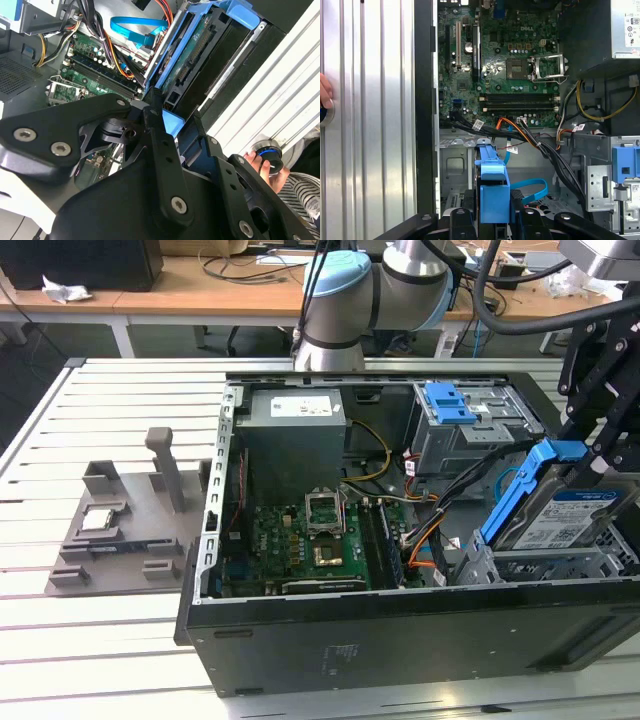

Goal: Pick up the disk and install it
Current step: 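Insert the disk into the insertion slot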

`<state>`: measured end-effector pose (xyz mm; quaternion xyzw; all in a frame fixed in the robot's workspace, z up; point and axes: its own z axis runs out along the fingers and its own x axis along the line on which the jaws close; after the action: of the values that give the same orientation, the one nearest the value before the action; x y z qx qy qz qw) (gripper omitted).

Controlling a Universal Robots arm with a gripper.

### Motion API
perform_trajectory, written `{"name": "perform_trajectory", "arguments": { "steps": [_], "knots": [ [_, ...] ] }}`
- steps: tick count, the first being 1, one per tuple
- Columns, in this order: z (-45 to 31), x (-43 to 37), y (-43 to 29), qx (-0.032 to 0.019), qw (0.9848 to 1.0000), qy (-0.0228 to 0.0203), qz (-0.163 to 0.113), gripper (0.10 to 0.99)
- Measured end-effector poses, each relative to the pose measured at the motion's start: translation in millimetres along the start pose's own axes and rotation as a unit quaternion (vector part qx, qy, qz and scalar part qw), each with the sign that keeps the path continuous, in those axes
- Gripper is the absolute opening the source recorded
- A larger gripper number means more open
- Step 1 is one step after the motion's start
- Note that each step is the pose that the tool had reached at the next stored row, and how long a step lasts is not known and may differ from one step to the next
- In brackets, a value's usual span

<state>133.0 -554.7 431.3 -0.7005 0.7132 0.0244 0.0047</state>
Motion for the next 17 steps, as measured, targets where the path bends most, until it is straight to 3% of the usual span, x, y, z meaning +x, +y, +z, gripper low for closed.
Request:
{"name": "perform_trajectory", "arguments": {
  "steps": [17],
  "knots": [
    [5.7, 0.2, -0.2, 0.0000, 1.0000, 0.0000, 0.000, 0.365]
  ]
}}
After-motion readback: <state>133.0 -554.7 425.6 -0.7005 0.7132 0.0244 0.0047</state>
